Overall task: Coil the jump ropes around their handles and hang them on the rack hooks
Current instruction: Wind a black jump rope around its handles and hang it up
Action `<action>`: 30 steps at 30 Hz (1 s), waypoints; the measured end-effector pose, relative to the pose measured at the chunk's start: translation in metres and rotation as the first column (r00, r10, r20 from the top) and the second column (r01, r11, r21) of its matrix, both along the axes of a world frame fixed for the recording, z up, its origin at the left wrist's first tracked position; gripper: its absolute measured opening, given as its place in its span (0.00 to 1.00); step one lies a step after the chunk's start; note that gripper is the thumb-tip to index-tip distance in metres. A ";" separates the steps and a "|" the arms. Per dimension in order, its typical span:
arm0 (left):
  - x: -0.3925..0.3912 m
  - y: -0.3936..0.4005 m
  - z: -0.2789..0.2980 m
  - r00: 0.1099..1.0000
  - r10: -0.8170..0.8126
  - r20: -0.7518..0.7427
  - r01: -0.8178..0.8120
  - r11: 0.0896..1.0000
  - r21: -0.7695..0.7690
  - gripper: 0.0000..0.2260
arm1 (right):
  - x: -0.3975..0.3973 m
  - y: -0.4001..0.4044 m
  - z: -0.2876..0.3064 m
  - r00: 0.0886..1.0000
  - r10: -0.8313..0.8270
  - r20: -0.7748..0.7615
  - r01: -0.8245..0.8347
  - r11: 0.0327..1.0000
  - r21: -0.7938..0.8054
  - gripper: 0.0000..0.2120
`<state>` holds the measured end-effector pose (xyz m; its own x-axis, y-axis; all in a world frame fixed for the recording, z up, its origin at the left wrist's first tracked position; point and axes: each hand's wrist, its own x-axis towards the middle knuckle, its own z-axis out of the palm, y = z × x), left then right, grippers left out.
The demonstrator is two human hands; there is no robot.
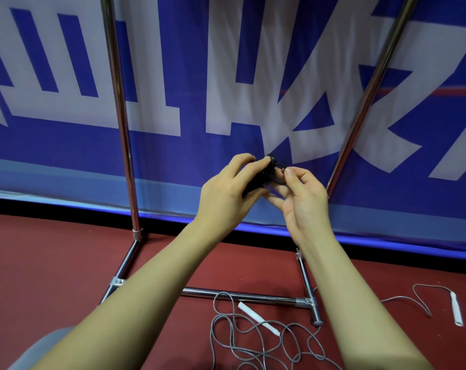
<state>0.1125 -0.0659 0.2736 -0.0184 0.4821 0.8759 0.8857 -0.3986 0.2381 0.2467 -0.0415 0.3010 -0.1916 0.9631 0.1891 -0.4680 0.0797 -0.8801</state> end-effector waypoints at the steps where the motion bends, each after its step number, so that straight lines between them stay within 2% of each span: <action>1: 0.000 0.000 0.001 0.999 -0.035 0.005 0.035 0.999 -0.010 0.20 | 0.001 0.000 0.000 1.000 -0.017 -0.010 0.017 1.000 0.002 0.07; 5: 0.000 -0.007 0.007 0.947 -0.247 0.205 0.276 0.953 -0.128 0.25 | 0.002 -0.001 0.001 0.998 -0.004 -0.063 0.005 1.000 0.021 0.08; 7: 0.000 -0.009 0.009 0.921 -0.257 0.293 0.320 0.929 -0.188 0.27 | 0.003 -0.002 0.003 0.996 0.015 -0.088 -0.012 0.999 0.038 0.08; 9: 0.000 -0.009 0.010 0.898 -0.230 0.375 0.343 0.900 -0.269 0.25 | 0.003 -0.002 0.003 0.996 0.027 -0.088 -0.024 0.999 0.037 0.08; 11: 0.000 -0.010 0.011 0.880 -0.207 0.427 0.349 0.893 -0.285 0.22 | 0.003 -0.001 0.002 0.998 0.026 -0.064 -0.024 0.999 0.023 0.07; 16: -0.009 -0.014 0.008 0.985 -0.062 0.163 0.099 0.968 -0.229 0.19 | 0.004 0.002 0.000 0.990 -0.127 0.058 0.123 0.991 0.058 0.07; 22: -0.014 -0.003 -0.003 0.980 0.031 -0.197 -0.050 0.995 -0.090 0.18 | 0.007 0.003 0.003 0.987 -0.164 0.001 0.164 0.987 -0.003 0.06; 27: -0.013 0.000 -0.006 0.957 0.090 -0.275 -0.088 0.996 0.020 0.17 | 0.007 0.004 0.000 0.988 -0.149 0.035 0.150 0.988 -0.035 0.05; 30: -0.011 0.001 -0.006 0.956 0.070 -0.284 -0.072 0.997 0.005 0.18 | 0.009 0.003 0.001 0.987 -0.148 0.058 0.150 0.987 -0.048 0.06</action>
